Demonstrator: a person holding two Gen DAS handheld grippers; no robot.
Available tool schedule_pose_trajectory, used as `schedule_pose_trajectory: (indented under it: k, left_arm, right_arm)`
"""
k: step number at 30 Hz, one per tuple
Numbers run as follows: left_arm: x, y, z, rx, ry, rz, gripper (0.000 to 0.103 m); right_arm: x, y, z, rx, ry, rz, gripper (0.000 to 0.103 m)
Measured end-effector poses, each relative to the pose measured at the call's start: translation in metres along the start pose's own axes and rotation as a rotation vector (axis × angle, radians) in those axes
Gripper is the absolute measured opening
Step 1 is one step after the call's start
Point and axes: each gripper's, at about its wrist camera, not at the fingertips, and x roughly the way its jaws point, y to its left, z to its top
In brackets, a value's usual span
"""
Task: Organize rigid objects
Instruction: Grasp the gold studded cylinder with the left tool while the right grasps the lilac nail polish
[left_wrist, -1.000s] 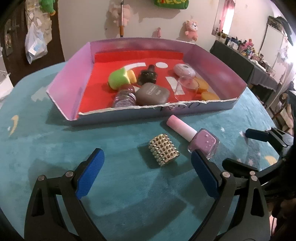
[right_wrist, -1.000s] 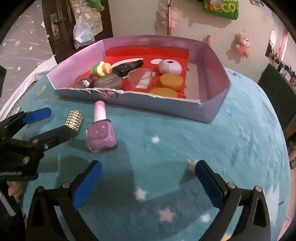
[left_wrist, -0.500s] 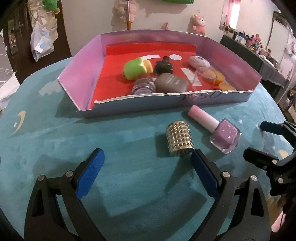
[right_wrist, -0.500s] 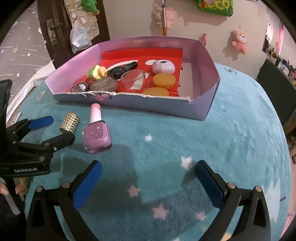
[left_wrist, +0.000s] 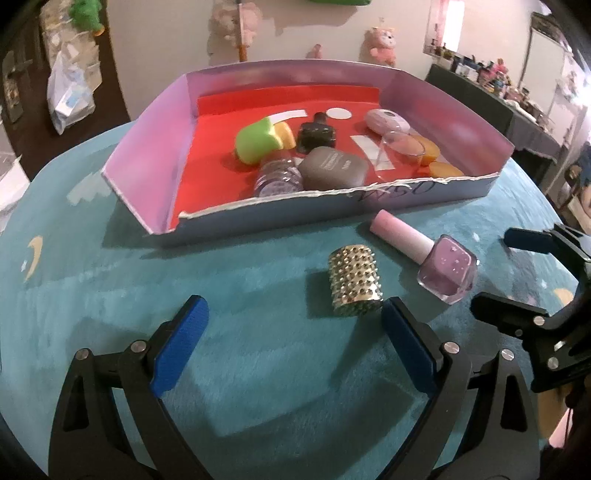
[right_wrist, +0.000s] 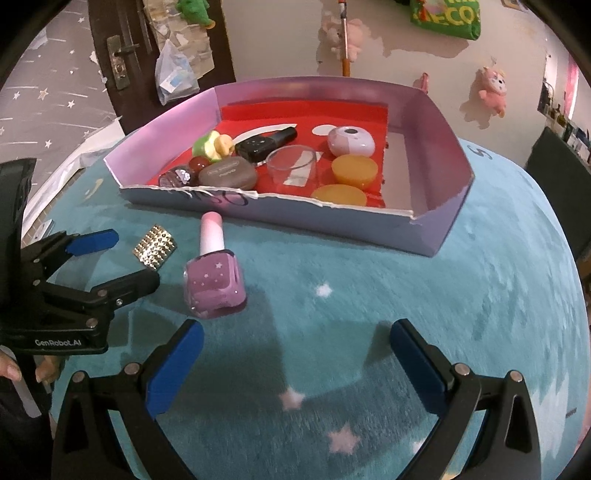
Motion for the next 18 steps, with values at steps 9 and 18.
schedule_pose_trajectory:
  k: [9, 18]
  left_arm:
    - [0.000, -0.005, 0.009, 0.057, -0.007, -0.040, 0.095]
    - [0.005, 0.001, 0.022, 0.070, -0.009, -0.050, 0.085]
  right_arm:
    - [0.007, 0.011, 0.010, -0.070, 0.002, 0.050, 0.103]
    - [0.015, 0.025, 0.022, -0.137, 0.004, 0.047, 0.094]
